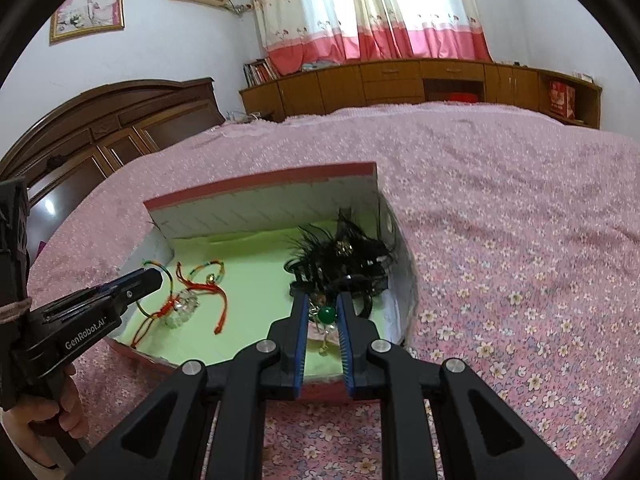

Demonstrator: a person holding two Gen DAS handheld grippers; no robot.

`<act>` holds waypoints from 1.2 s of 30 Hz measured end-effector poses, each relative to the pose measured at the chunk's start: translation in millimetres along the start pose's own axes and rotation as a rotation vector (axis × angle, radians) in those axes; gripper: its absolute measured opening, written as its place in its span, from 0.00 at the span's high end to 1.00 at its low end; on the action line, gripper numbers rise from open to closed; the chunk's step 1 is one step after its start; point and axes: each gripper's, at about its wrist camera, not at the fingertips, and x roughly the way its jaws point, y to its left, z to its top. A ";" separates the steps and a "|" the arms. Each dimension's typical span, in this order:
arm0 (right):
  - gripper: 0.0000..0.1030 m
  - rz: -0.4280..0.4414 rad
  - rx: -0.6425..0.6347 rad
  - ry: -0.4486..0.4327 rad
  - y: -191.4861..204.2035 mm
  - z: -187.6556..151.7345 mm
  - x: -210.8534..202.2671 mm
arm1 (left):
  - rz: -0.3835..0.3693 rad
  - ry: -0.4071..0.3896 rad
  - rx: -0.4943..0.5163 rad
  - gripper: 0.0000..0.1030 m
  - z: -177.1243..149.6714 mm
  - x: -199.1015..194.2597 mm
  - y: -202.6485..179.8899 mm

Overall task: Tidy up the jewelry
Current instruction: 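Carry the gold and green earrings over the box and lower them inside, then open both grippers to drop the earrings into the box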

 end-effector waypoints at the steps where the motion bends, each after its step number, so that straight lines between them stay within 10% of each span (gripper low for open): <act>1: 0.84 0.000 0.001 0.009 -0.8 -0.8 2.2 | 0.002 0.011 -0.002 0.94 -1.2 1.9 0.3; 36: 0.59 0.060 0.026 -0.064 1.0 -0.7 -58.9 | -0.040 0.003 -0.040 0.80 -1.9 -53.4 -5.1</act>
